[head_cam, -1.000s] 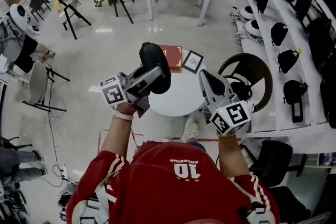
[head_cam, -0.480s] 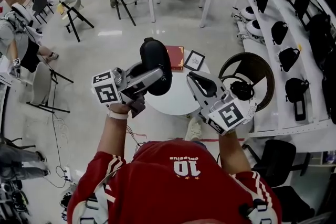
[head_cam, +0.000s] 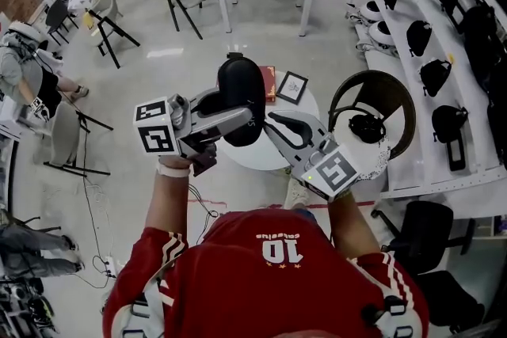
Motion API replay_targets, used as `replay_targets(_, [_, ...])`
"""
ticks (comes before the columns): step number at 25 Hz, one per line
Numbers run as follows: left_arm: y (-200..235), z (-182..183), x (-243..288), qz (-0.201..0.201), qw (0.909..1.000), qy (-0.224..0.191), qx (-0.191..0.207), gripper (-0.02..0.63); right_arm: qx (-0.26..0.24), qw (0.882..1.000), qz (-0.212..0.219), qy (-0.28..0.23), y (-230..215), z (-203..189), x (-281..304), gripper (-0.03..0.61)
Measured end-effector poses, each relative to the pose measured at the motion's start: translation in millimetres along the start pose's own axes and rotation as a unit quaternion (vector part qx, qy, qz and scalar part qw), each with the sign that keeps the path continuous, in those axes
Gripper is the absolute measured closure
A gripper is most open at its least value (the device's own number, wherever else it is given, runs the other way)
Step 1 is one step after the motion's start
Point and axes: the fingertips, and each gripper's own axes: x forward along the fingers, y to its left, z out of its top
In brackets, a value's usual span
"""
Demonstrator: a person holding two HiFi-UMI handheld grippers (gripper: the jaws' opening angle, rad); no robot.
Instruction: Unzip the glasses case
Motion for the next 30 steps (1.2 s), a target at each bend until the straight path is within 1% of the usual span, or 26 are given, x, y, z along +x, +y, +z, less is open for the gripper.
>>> replay_targets(6, [-3,-8,3,-0.006,0.9999,0.015,-0.005,0.360,-0.017,1.000,-0.012,-0.014,1,7,-5,0.526])
replay_targets(9, [0,-13,1,-0.001,0.9998,0.013,-0.015,0.361,-0.028,0.999,-0.013,-0.012,1,7,-7,0.553])
replay_targets(13, [6,-20,-1,0.000,0.9991,0.006,-0.043,0.365,-0.039,0.999,-0.013,-0.004,3,1,-10,0.561])
replay_targets(16, [10,-28,-2,-0.001,0.9980,0.003,-0.063,0.373,-0.036,0.999,-0.017,-0.004,0,-1,-14,0.561])
replay_targets(21, [13,-30,-1,-0.016,0.9950,-0.025,-0.096,0.373,-0.024,1.000,-0.020,0.000,-1,-2,-17,0.563])
replay_targets(27, [15,-35,11,-0.015,0.9938,-0.048,-0.099,0.353,-0.014,1.000,-0.023,0.010,-7,-10,-24,0.563])
replay_targets(30, [15,-35,12,-0.008,0.9943,-0.049,-0.095,0.344,-0.011,1.000,-0.023,0.011,-4,-9,-22,0.563])
